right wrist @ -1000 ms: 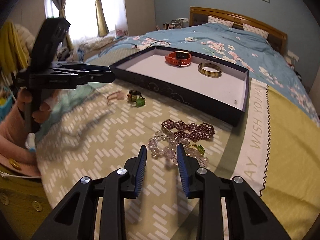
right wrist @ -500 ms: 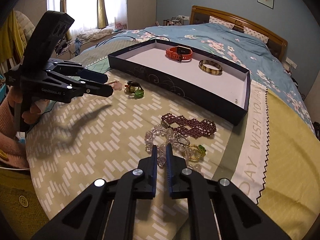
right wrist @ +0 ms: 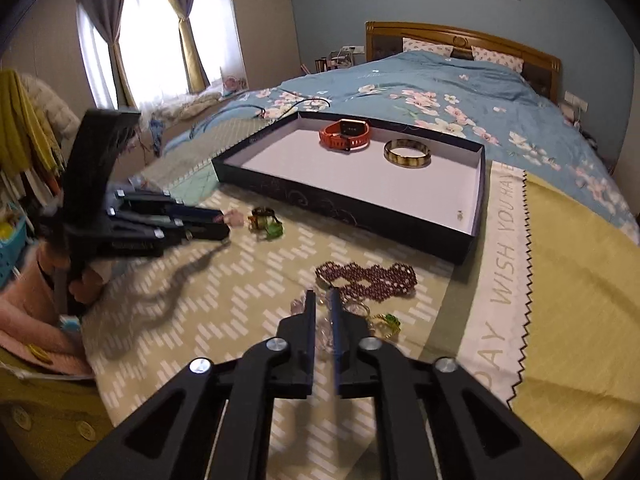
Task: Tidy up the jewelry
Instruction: 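Grasp the pink butterfly hair clip with the left gripper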
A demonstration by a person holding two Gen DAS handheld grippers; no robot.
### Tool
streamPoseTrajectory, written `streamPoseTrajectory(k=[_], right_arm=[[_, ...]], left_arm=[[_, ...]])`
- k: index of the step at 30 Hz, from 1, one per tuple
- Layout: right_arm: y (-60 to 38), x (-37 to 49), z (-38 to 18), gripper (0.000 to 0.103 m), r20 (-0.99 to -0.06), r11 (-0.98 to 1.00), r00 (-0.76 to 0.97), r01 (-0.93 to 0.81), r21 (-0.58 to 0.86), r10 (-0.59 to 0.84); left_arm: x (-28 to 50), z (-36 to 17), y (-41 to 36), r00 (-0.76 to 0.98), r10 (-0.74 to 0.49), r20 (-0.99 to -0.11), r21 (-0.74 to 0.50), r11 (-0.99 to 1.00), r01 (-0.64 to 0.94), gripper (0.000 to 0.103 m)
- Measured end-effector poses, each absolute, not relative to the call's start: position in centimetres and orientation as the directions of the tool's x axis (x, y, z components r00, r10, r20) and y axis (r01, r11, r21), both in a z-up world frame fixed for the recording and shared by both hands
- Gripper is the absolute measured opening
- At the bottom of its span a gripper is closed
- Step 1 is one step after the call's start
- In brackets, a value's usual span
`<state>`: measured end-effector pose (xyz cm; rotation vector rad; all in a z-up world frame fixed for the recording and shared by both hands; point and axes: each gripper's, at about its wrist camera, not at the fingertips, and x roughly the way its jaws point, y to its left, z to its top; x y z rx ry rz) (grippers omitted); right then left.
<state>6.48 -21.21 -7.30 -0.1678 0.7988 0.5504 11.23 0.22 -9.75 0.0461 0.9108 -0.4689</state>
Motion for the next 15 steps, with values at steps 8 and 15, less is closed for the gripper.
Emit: streamPoseTrajectory(k=[8, 15], right_arm=[[-19.6, 5.8, -9.4, 0.021, -0.768, 0.824, 0.543, -0.565, -0.035, 0.339], [-20.1, 5.9, -9.3, 0.006, -0.766, 0.826, 0.536, -0.563, -0.01, 0.356]], left_arm=[[11.2, -9.7, 0.3, 0.521, -0.373, -0.768, -0.162, 0.9, 0.405, 0.024], [11.2, -9.8, 0.5, 0.521, -0.375, -0.767, -0.167, 0.9, 0.402, 0.011]])
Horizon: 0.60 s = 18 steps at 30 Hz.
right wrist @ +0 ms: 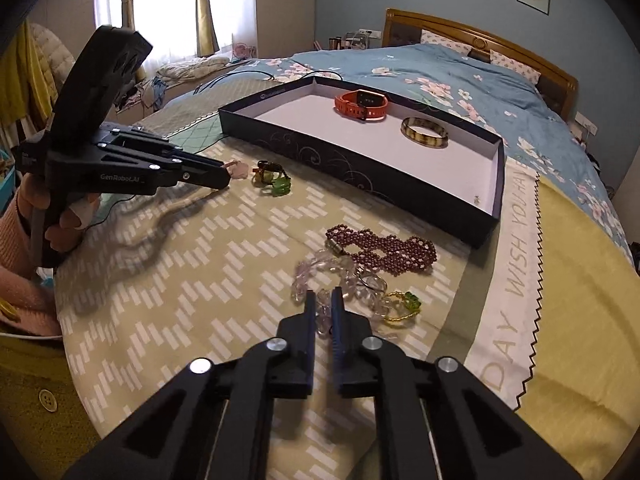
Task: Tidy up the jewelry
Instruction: 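Grasp the pink butterfly hair clip with the left gripper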
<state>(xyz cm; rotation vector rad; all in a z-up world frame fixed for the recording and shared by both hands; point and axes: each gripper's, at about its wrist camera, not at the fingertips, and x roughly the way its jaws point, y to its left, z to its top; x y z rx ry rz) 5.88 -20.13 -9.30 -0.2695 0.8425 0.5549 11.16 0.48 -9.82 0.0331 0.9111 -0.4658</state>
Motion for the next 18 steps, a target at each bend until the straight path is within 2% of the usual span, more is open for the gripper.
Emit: streamPoseTrajectory(k=[7, 13, 15, 17, 18], right_arm=[[-20.74, 6.32, -9.11, 0.007, -0.76, 0.836, 0.521, -0.546, 0.052, 0.388], [-20.22, 5.56, -9.43, 0.015, -0.775, 0.811, 0.518, -0.585, -0.012, 0.362], [-20.16, 5.57, -9.56, 0.014, -0.771, 0.807, 0.521, -0.59, -0.015, 0.366], [-20.09, 5.61, -9.56, 0.006, -0.768, 0.807, 0.521, -0.591, -0.009, 0.373], [-20.05, 5.64, -9.56, 0.006, -0.766, 0.808, 0.522, -0.589, -0.005, 0.375]], left_arm=[[11.18, -9.78, 0.48, 0.518, -0.384, -0.764, -0.179, 0.898, 0.402, 0.011], [11.18, -9.77, 0.54, 0.517, -0.387, -0.764, -0.184, 0.898, 0.4, 0.011], [11.16, -9.76, 0.53, 0.518, -0.384, -0.764, -0.18, 0.898, 0.4, 0.011], [11.13, -9.78, 0.53, 0.52, -0.382, -0.764, -0.178, 0.899, 0.4, 0.01], [11.13, -9.81, 0.53, 0.52, -0.383, -0.764, -0.178, 0.899, 0.401, 0.005]])
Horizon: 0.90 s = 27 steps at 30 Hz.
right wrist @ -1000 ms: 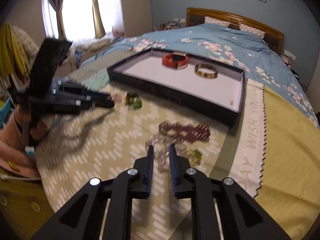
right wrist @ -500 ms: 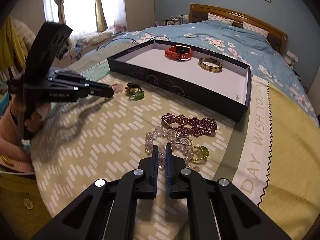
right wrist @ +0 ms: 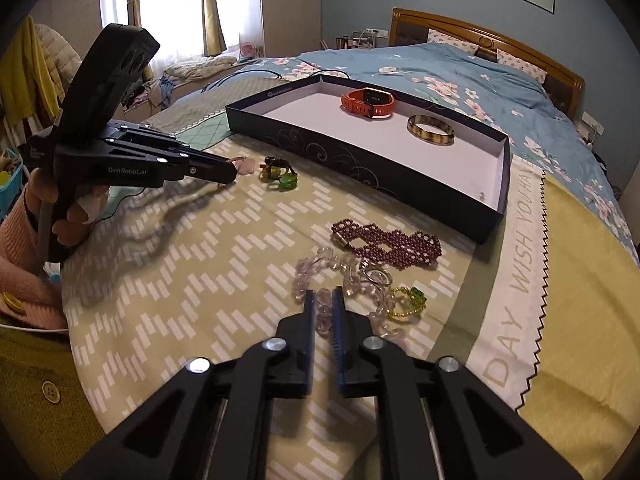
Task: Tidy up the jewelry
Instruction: 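Grasp the pink butterfly hair clip with the left gripper, then grasp the clear crystal bead bracelet with the right gripper while the left holds the clip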
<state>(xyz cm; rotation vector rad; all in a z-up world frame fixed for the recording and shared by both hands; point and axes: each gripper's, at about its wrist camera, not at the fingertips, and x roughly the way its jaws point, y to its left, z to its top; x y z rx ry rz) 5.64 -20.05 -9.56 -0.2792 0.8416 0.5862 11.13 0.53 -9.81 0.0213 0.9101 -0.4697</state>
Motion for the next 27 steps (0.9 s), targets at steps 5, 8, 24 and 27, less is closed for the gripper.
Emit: streamPoseTrajectory(k=[5, 8, 24, 27], right_arm=[[-20.9, 6.1, -8.7, 0.006, -0.737, 0.827, 0.528, -0.557, 0.075, 0.422], [-21.7, 6.3, -7.4, 0.006, -0.698, 0.835, 0.547, -0.535, 0.133, 0.462], [-22.9, 7.3, -3.0, 0.0, -0.588, 0.834, 0.611, -0.503, 0.227, 0.529], [-23.0, 7.8, -4.1, 0.005, -0.633, 0.848, 0.593, -0.484, 0.215, 0.498]], left_arm=[[11.0, -9.7, 0.7, 0.521, -0.397, -0.756, -0.197, 0.897, 0.397, 0.004], [10.8, -9.5, 0.9, 0.523, -0.406, -0.75, -0.208, 0.894, 0.397, 0.004], [10.0, -6.5, 1.3, 0.574, -0.445, -0.688, -0.218, 0.88, 0.421, 0.004], [10.0, -6.4, 1.3, 0.573, -0.445, -0.689, -0.22, 0.881, 0.419, 0.004]])
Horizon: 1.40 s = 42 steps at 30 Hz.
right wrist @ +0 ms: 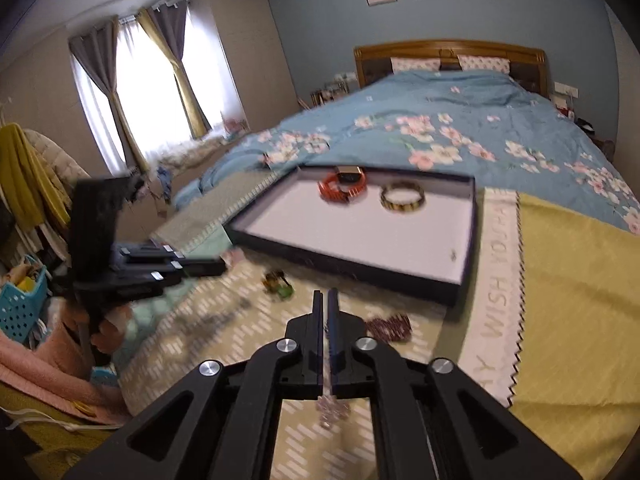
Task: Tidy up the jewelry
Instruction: 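Grasp the clear crystal bead bracelet with the right gripper while the left holds the clip, then carry the clip with the left gripper while the right gripper carries the crystal bracelet into the lid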
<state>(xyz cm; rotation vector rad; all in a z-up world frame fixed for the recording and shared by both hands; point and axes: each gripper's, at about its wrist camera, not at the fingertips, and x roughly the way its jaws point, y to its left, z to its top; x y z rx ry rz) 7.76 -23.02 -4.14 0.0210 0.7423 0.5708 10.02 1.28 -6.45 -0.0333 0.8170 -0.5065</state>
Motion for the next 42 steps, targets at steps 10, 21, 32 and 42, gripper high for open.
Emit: streamPoseTrajectory(k=[10, 21, 32, 42], right_arm=[[-21.6, 7.3, -9.0, 0.008, -0.756, 0.873, 0.53, -0.476, 0.11, 0.384], [-22.5, 7.5, -5.4, 0.008, -0.66, 0.853, 0.578, -0.484, 0.196, 0.479], [-22.6, 9.5, -1.5, 0.008, -0.568, 0.85, 0.647, -0.485, 0.207, 0.508], [-22.6, 12.5, -1.1, 0.008, -0.552, 0.861, 0.671, -0.464, 0.209, 0.496]], left_arm=[[10.1, -7.3, 1.0, 0.555, -0.446, -0.703, -0.231, 0.88, 0.414, 0.004], [10.5, -6.4, 1.1, 0.578, -0.446, -0.683, -0.221, 0.881, 0.419, 0.004], [11.9, -4.4, 1.5, 0.619, -0.442, -0.649, -0.208, 0.886, 0.415, 0.004], [14.3, -4.0, 1.6, 0.626, -0.425, -0.653, -0.208, 0.896, 0.392, 0.004]])
